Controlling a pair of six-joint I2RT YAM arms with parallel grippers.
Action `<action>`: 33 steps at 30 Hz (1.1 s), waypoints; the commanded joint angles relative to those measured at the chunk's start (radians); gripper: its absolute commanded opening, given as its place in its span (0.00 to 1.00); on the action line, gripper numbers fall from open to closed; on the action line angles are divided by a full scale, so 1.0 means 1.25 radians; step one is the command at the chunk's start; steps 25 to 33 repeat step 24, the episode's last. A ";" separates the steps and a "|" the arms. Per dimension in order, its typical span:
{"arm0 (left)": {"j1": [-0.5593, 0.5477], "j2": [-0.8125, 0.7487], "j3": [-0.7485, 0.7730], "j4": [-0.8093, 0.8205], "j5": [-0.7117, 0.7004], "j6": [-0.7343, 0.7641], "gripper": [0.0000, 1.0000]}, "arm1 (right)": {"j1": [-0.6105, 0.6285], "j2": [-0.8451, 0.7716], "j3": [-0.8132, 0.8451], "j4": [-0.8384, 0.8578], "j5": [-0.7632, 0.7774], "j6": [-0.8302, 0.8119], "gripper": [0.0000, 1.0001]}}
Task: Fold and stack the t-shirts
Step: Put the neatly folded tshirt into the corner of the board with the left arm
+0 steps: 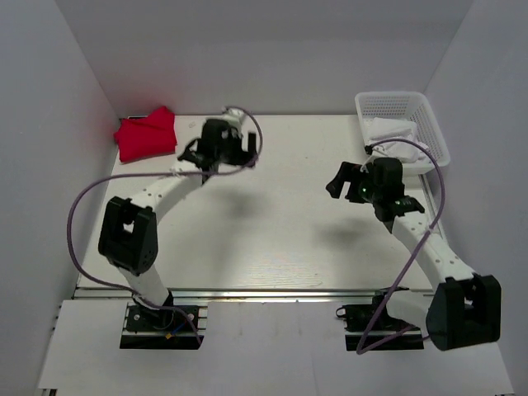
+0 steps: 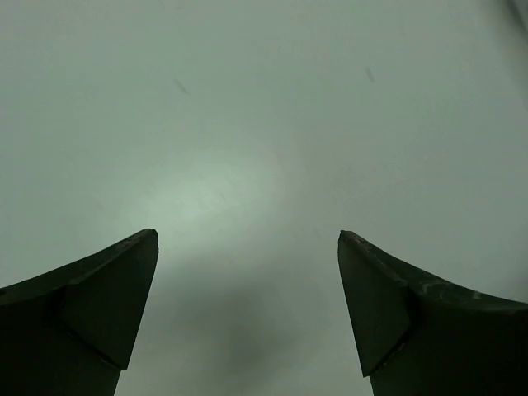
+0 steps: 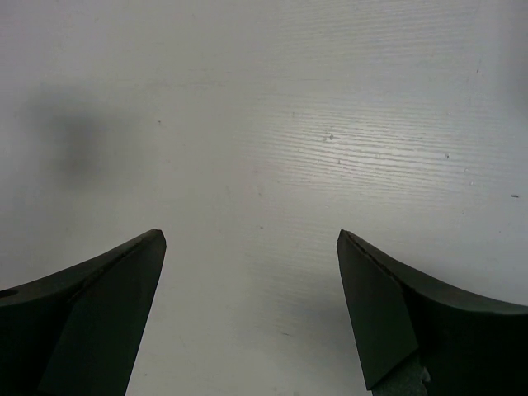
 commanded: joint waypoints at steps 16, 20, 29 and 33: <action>-0.310 -0.342 -0.435 -0.015 -0.210 -0.202 1.00 | -0.002 -0.281 -0.316 0.258 -0.035 0.063 0.90; -0.318 -0.325 -0.435 -0.025 -0.257 -0.210 1.00 | -0.001 -0.271 -0.307 0.265 -0.031 0.050 0.90; -0.326 -0.327 -0.435 -0.015 -0.257 -0.201 1.00 | -0.002 -0.257 -0.299 0.277 -0.044 0.027 0.90; -0.326 -0.327 -0.435 -0.015 -0.257 -0.201 1.00 | -0.002 -0.257 -0.299 0.277 -0.044 0.027 0.90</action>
